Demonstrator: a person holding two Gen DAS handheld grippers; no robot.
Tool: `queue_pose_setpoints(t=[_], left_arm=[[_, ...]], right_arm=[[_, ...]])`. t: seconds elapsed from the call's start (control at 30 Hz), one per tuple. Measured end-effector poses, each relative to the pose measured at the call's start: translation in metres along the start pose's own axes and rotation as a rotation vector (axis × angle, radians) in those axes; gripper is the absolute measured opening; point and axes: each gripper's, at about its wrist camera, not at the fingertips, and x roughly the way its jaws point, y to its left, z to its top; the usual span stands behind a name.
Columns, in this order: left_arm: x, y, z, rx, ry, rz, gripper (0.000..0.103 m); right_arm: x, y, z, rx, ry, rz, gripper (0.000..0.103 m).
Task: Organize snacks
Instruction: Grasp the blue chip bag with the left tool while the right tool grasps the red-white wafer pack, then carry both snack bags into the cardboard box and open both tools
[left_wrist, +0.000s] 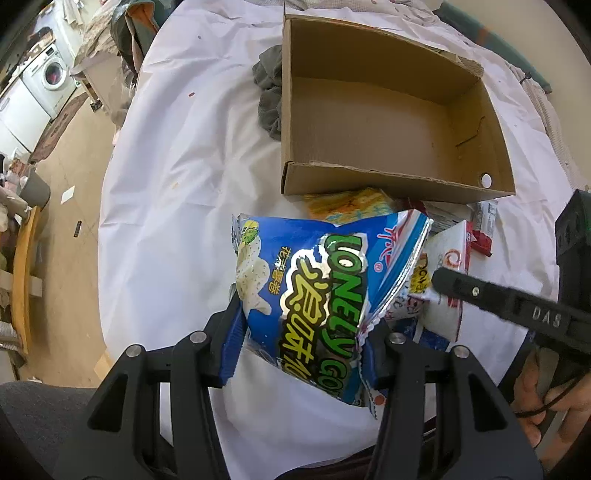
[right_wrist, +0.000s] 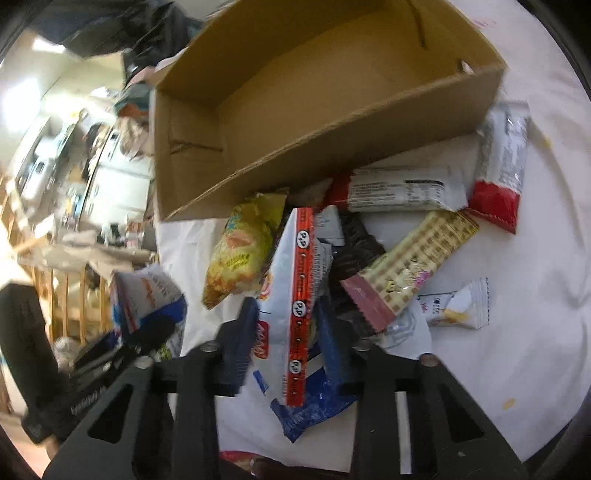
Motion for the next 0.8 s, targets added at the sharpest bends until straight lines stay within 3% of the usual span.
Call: queue_pose_setpoints(t=[0.13,0.47,0.8], left_arm=[[0.0,0.001,0.001,-0.01,-0.002,-0.008,0.048],[-0.017,0.002,0.001,-0.016,-0.084,0.032,0.048],[-0.035,-0.023,0.037,0.066,-0.167,0.096,0.048]], right_arm=[[-0.013,0.002,-0.002,-0.009,-0.015,0.025,0.02],[-0.088,0.002,-0.014,-0.021,-0.131,0.153,0.018],[-0.138,0.001,0.03,-0.061,-0.272,0.143,0.018]])
